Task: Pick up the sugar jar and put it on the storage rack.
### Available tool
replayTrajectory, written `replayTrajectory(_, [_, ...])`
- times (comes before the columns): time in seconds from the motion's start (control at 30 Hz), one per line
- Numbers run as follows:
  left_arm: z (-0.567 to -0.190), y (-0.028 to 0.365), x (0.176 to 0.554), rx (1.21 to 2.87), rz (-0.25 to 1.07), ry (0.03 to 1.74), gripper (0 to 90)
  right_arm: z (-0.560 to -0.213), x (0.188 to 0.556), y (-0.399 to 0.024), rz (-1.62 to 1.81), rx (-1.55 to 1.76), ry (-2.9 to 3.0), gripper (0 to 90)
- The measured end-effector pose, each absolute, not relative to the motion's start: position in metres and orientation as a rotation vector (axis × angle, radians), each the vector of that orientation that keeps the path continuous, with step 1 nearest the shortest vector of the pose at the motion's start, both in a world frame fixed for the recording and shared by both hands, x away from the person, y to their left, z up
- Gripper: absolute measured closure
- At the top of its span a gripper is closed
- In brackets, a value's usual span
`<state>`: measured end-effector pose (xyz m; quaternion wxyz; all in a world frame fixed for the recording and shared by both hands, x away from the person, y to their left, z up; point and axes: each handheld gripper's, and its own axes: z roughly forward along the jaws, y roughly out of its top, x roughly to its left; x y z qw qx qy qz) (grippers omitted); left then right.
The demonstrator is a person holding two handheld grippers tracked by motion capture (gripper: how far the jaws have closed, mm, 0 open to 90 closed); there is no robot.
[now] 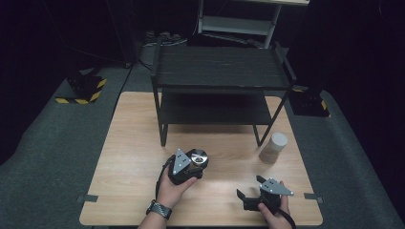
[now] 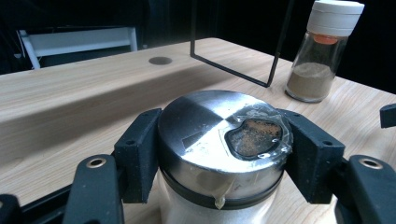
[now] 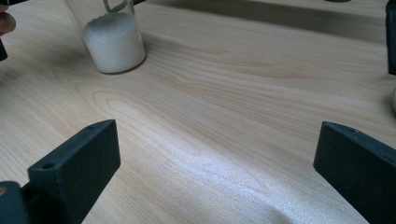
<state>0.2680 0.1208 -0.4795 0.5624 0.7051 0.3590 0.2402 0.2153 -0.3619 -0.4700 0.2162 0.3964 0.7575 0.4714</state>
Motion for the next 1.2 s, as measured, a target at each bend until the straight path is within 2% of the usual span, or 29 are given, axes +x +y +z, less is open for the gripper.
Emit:
replayTrajectory(0.63, [-0.473, 0.122, 0.265, 1.661, 0.565, 0.845, 35.3, -0.470, 0.216, -0.363, 1.313, 1.101, 2.098, 0.4])
replayTrajectory(1.2, [-0.419, 0.137, 0.258, 1.615, 0.629, 0.797, 35.3, -0.471, 0.216, -0.364, 1.318, 1.105, 2.096, 0.4])
